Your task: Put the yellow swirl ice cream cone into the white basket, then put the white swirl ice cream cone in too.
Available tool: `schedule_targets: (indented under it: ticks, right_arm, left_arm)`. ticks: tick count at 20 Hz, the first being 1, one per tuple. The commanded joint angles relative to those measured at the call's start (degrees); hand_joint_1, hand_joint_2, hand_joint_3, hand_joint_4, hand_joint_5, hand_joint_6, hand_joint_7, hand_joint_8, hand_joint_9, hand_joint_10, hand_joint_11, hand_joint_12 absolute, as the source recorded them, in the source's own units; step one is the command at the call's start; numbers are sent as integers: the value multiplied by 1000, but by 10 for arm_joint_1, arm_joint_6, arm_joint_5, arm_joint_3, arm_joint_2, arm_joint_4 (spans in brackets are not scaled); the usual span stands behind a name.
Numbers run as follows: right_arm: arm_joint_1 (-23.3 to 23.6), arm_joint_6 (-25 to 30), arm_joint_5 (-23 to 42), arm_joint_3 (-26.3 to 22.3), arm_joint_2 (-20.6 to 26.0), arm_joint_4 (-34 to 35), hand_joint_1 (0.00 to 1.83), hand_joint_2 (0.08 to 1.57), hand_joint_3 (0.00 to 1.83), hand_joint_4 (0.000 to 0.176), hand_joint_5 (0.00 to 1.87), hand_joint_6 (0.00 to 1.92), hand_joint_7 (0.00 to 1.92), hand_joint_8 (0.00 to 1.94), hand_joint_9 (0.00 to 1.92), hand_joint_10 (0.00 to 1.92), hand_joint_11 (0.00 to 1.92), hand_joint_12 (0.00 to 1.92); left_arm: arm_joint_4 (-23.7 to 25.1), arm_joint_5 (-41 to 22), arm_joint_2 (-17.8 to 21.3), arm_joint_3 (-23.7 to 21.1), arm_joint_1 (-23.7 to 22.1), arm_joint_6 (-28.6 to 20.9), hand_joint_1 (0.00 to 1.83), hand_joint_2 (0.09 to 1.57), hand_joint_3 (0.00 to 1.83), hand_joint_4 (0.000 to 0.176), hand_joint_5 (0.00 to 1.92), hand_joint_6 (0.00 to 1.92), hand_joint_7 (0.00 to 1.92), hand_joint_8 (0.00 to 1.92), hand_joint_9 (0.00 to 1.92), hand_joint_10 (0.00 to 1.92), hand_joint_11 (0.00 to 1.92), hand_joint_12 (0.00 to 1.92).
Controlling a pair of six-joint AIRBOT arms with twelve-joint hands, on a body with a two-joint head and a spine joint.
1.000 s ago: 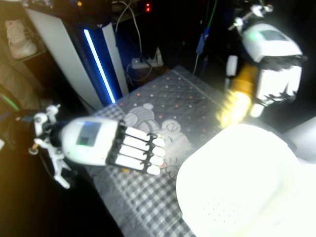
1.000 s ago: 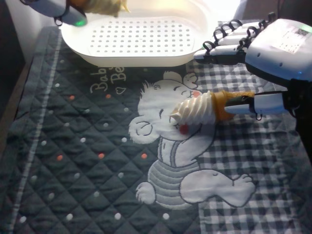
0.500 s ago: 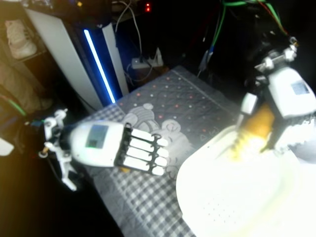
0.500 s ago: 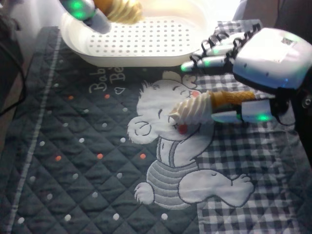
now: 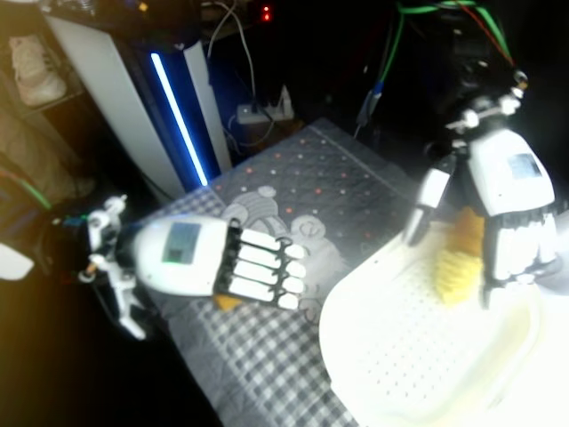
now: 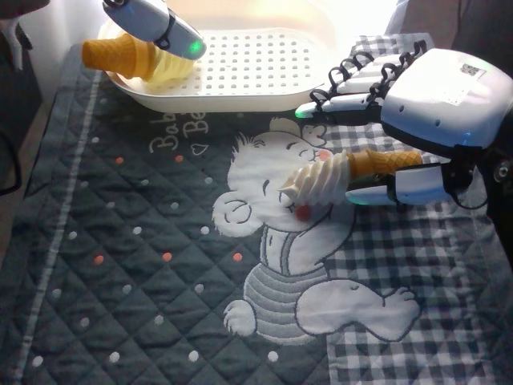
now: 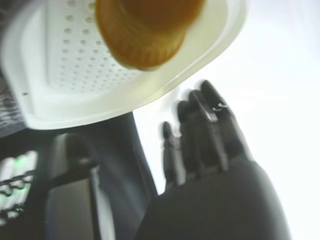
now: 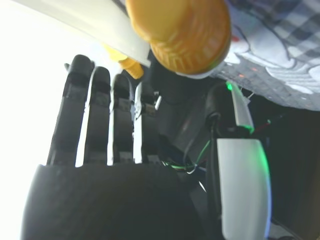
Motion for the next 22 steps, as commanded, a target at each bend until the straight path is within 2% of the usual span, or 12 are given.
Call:
schedule_targets:
  ticks: [1,2,6,8,11,12,13,14,18,19,21,22]
  right_arm:
    - [7,5,65,0,2,22,695,1062,0,46,423,0,385,0,392,0,418,31]
    - [7,7,66,0,3,23,699,1056,0,37,419,0,384,0,379,0,401,24]
    - [7,54,101,0,7,24,687,1023,0,93,302,0,289,0,230,0,223,0]
    - [7,80,124,0,12,24,694,1017,0,79,301,0,300,4,256,10,246,11]
    - [7,85,130,0,12,23,715,980,0,88,304,3,292,5,256,7,257,15]
    - [7,85,130,0,12,22,721,976,0,84,312,5,300,7,252,4,235,6]
    - [7,85,130,1,9,21,727,980,0,80,312,4,292,3,224,1,182,0]
    - [7,85,129,2,6,20,772,980,0,93,306,0,285,0,211,0,13,0]
    - [7,86,109,7,-1,11,779,947,0,174,273,1,234,1,234,1,4,920]
    - [7,86,102,9,-5,9,825,942,0,165,291,4,256,6,283,14,0,1040]
    - [7,90,86,18,-16,6,938,917,0,101,338,2,304,4,360,15,10,1131]
    - [7,102,75,26,-23,-1,976,903,0,107,348,4,308,3,358,10,4,1138]
  left_arm:
    - [5,-83,8,-8,-1,-2,698,852,1,176,143,0,220,0,248,0,15,766]
    - [10,-101,25,-33,3,-2,672,852,0,176,133,1,175,0,198,0,2,714]
    - [51,-213,112,-154,35,-21,678,877,1,164,129,1,211,4,239,10,0,842]
    - [99,-296,153,-191,69,-126,704,869,0,174,115,1,226,4,243,6,0,918]
    - [144,-405,196,-214,131,-285,677,845,0,145,177,9,238,5,236,6,0,951]
    - [144,-430,209,-227,149,-296,722,837,0,89,213,11,258,7,251,8,0,997]
    - [139,-458,230,-252,175,-296,721,835,0,67,223,3,267,2,268,5,7,1050]
    - [132,-484,245,-272,198,-296,791,826,0,82,195,1,222,0,233,0,0,978]
    - [71,-622,286,-342,314,-296,817,845,3,80,144,1,109,2,76,2,0,505]
    - [59,-651,293,-355,338,-298,702,836,0,60,164,5,137,6,129,14,0,586]
    - [40,-701,306,-379,383,-300,762,816,0,38,184,5,147,3,135,7,0,531]
    - [32,-725,310,-390,405,-300,759,819,0,28,187,4,155,3,152,11,0,630]
